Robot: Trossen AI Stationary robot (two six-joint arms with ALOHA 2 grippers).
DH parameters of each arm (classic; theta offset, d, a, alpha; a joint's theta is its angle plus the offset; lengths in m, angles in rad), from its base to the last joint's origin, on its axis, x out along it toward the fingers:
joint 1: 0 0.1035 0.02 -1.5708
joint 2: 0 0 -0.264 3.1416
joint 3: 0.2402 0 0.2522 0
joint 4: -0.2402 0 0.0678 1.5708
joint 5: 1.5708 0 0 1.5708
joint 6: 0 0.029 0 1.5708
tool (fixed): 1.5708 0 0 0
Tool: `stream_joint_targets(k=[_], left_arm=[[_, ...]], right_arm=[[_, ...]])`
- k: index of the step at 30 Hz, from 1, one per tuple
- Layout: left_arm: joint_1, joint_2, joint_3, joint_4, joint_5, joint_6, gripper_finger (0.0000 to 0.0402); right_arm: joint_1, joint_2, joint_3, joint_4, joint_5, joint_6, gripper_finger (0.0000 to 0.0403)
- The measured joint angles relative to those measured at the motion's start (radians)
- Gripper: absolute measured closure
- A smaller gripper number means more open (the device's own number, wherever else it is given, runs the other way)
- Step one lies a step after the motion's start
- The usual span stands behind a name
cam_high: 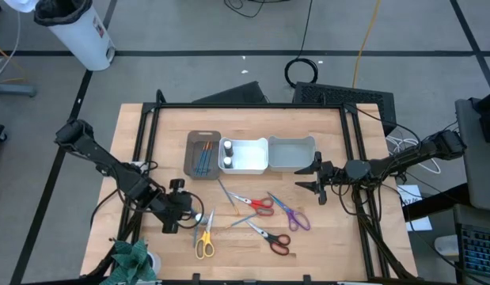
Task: Pick & Place Paint Supplies
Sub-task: Put the blue paint bottle into the white bin
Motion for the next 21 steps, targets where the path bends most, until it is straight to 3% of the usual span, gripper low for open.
stream_joint_targets(k=[6, 12, 21], left_arm=[[0.017, 0.001, 0.065, -0.093, -0.011, 0.005, 0.0282], [0.054, 0.001, 0.272, -0.279, -0.122, 0.063, 0.0282], [0.241, 0.013, 0.598, -0.297, -0.163, 0.322, 0.0276]], right_arm=[[0.000, 0.000, 0.000, 0.000, 0.000, 0.000, 0.0232], [0.000, 0.000, 0.000, 0.000, 0.000, 0.000, 0.0232], [0.000, 0.000, 0.000, 0.000, 0.000, 0.000, 0.0232]])
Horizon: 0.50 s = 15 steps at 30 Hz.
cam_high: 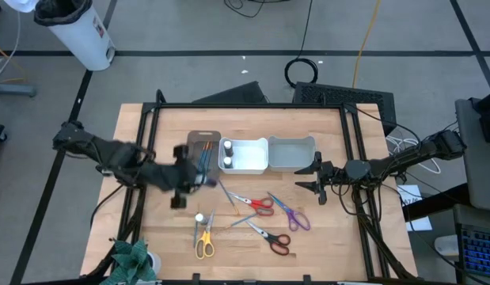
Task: Pick & Place Paint Supplies
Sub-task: Put the blue paint bottle into the white bin
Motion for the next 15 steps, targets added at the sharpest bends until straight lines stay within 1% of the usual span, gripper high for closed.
stream_joint_targets(k=[6, 10, 15], left_arm=[[0.180, 0.050, 0.137, 0.035, 0.028, 0.166, 0.0275], [0.302, 0.119, 0.186, 0.078, 0.125, 0.242, 0.0274], [0.425, 0.227, 0.193, 0.154, 0.218, 0.296, 0.0274]], right_arm=[[0.000, 0.000, 0.000, 0.000, 0.000, 0.000, 0.0232], [0.000, 0.000, 0.000, 0.002, 0.000, 0.000, 0.0232], [0.000, 0.000, 0.000, 0.000, 0.000, 0.000, 0.0232]])
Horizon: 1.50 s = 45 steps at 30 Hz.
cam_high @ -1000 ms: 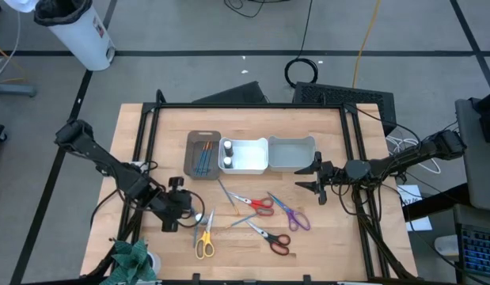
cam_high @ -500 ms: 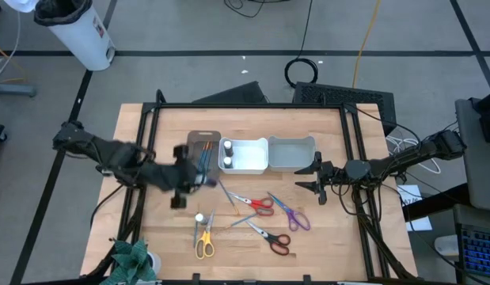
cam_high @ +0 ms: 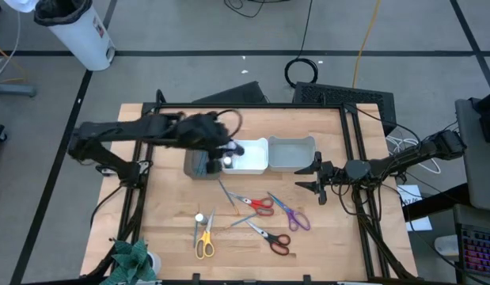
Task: Pick & Place Paint Supplies
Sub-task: Put the blue paint bottle into the white bin
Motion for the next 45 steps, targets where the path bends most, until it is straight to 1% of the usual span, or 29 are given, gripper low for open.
stream_joint_targets(k=[3, 5, 9, 13, 19, 23, 30, 45], left_arm=[[0.054, 0.076, 0.000, 0.037, 0.073, 0.021, 0.0273], [0.081, 0.129, 0.000, 0.078, 0.099, 0.037, 0.0273], [0.124, 0.236, 0.000, 0.144, 0.113, 0.052, 0.0273], [0.171, 0.323, 0.000, 0.172, 0.116, 0.065, 0.0273], [0.238, 0.427, 0.000, 0.200, 0.210, 0.043, 0.0273], [0.258, 0.480, 0.000, 0.209, 0.216, 0.035, 0.0273], [0.270, 0.532, 0.001, 0.248, 0.244, 0.027, 0.0273], [0.262, 0.526, 0.001, 0.236, 0.235, 0.006, 0.0269]], right_arm=[[0.000, 0.000, 0.000, 0.000, 0.000, 0.000, 0.0232], [0.000, 0.000, 0.000, 0.000, 0.000, 0.000, 0.0232], [0.000, 0.000, 0.000, 0.000, 0.000, 0.000, 0.0232], [0.000, 0.000, 0.000, 0.001, 0.000, 0.000, 0.0232], [0.000, 0.000, 0.000, 0.000, 0.000, 0.000, 0.0232], [0.000, 0.000, 0.000, 0.001, 0.000, 0.000, 0.0232], [0.000, 0.000, 0.000, 0.000, 0.000, 0.000, 0.0232], [0.000, 0.000, 0.000, 0.000, 0.000, 0.000, 0.0232]])
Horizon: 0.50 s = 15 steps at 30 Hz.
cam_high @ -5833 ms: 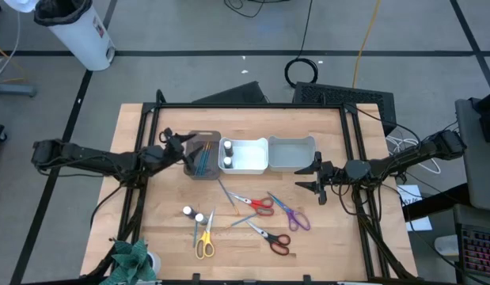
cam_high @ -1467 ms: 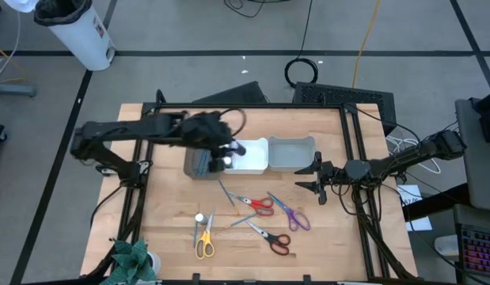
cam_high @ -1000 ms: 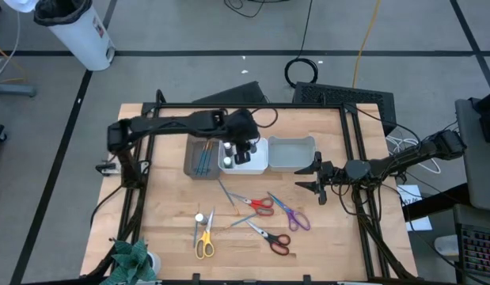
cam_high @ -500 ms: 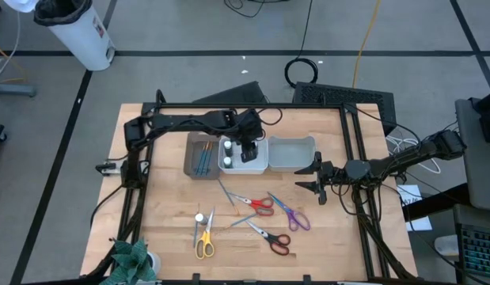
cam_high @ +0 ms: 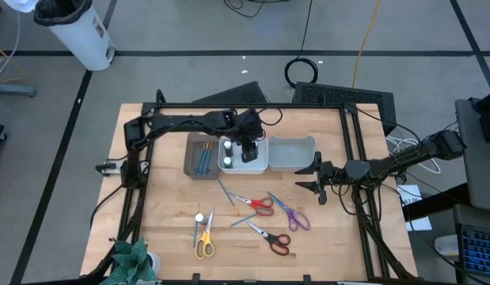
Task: Pick & Place Paint Supplies
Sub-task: Put the blue paint bottle into the white bin, then put the blue paint brush into the black bin
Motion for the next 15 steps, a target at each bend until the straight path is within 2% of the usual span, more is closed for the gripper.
stream_joint_targets(k=[3, 11, 15], left_arm=[[-0.001, -0.025, -0.004, -0.018, 0.000, -0.008, 0.0247], [0.002, -0.137, -0.003, -0.025, -0.009, -0.011, 0.0151], [0.001, -0.221, -0.003, -0.073, -0.032, -0.022, 0.0120]], right_arm=[[0.000, 0.000, 0.000, 0.000, 0.000, 0.000, 0.0232], [0.000, 0.000, 0.000, 0.000, 0.000, 0.000, 0.0232], [0.000, 0.000, 0.000, 0.003, 0.000, 0.000, 0.0232]])
